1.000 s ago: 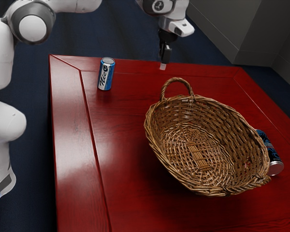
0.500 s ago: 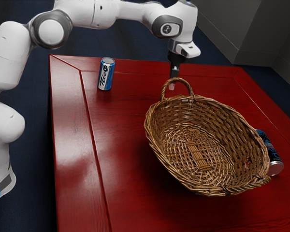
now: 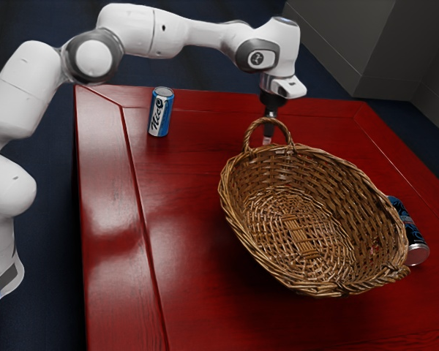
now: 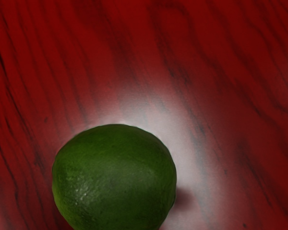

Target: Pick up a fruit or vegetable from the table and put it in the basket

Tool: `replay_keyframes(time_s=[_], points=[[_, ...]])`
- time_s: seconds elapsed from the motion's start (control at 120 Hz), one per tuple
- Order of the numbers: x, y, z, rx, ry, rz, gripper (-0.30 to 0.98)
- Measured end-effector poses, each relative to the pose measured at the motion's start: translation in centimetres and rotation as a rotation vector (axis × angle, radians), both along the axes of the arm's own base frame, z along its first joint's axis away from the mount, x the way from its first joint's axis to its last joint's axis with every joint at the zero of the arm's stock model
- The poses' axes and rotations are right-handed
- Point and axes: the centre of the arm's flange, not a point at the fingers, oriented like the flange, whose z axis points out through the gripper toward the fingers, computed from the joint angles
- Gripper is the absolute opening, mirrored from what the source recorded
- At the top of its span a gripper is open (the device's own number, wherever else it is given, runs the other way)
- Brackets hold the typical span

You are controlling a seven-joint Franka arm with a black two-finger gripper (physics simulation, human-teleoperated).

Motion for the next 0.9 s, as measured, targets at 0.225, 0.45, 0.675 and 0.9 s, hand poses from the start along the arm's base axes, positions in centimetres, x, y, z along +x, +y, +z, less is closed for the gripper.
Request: replay_keyframes(time_s=[0.225, 0.45, 0.675, 0.9], points=[[0.8, 0.5, -2.9, -0.031, 0.008, -0.003, 0.69], [1.5, 0.8, -4.9, -0.058, -0.007, -0.002, 0.69], [2.2, 0.6, -6.7, -0.07, -0.02, -0.003, 0.69], [2.3, 1.2, -7.7, -0.068, -0.018, 0.01, 0.62]])
